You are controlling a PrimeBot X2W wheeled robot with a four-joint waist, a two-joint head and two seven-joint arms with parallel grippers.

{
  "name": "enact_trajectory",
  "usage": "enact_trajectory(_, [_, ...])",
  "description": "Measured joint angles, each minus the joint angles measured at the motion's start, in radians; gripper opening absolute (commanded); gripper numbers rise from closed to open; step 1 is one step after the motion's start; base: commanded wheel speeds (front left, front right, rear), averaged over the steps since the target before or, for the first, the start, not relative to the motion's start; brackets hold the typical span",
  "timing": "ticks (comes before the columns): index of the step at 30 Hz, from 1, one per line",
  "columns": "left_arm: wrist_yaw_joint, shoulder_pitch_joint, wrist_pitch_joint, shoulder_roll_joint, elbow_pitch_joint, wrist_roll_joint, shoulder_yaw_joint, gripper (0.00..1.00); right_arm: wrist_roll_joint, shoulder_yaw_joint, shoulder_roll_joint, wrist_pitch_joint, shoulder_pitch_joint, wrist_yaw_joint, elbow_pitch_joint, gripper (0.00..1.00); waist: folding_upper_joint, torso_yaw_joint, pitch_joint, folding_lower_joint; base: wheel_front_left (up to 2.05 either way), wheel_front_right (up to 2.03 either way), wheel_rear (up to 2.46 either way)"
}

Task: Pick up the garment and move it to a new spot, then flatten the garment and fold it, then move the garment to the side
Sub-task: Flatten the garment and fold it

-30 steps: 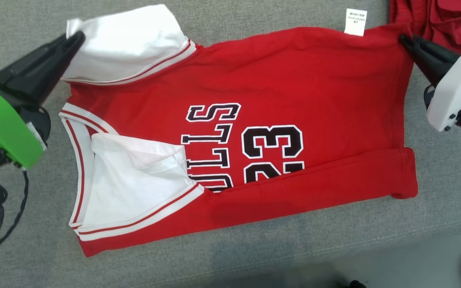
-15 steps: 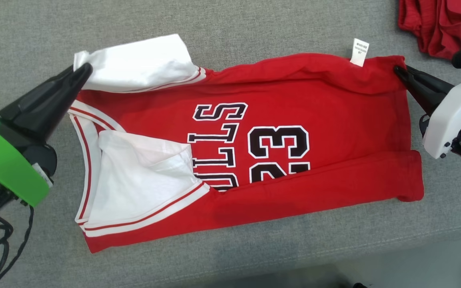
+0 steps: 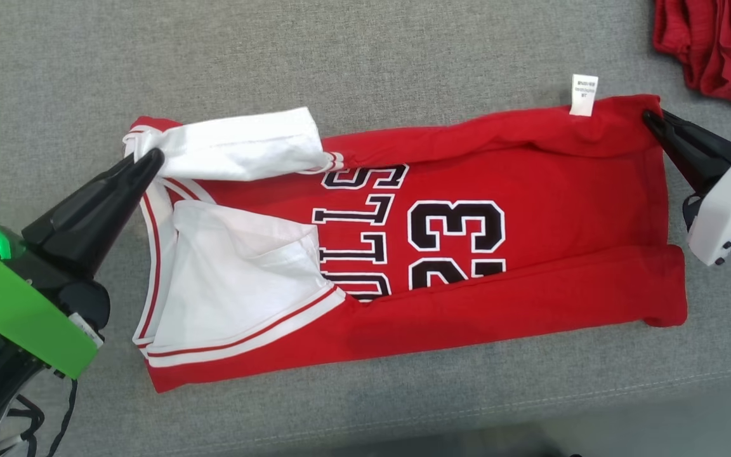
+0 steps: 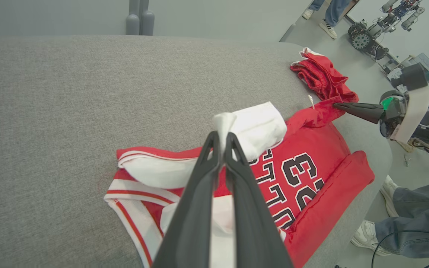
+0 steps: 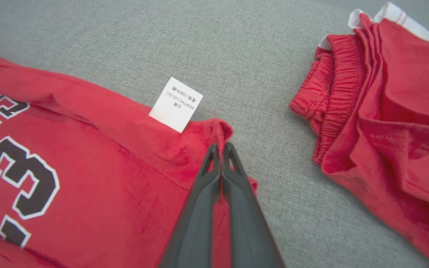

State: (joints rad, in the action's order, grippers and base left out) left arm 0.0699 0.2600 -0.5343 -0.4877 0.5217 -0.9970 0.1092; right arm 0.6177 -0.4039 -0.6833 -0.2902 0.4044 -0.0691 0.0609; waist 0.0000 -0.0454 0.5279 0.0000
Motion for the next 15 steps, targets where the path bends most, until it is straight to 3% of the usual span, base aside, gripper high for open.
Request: enact_trajectory(15, [-0.01,-0.14,0.03,0.036,0.015,-0.01,0.031,0.0,-0.038,0.006,-0.072,0.036,-0.076,-0.001,0.029,0.0,0.0,0.024,-0.019,0.0,0.0,0.0,0.0])
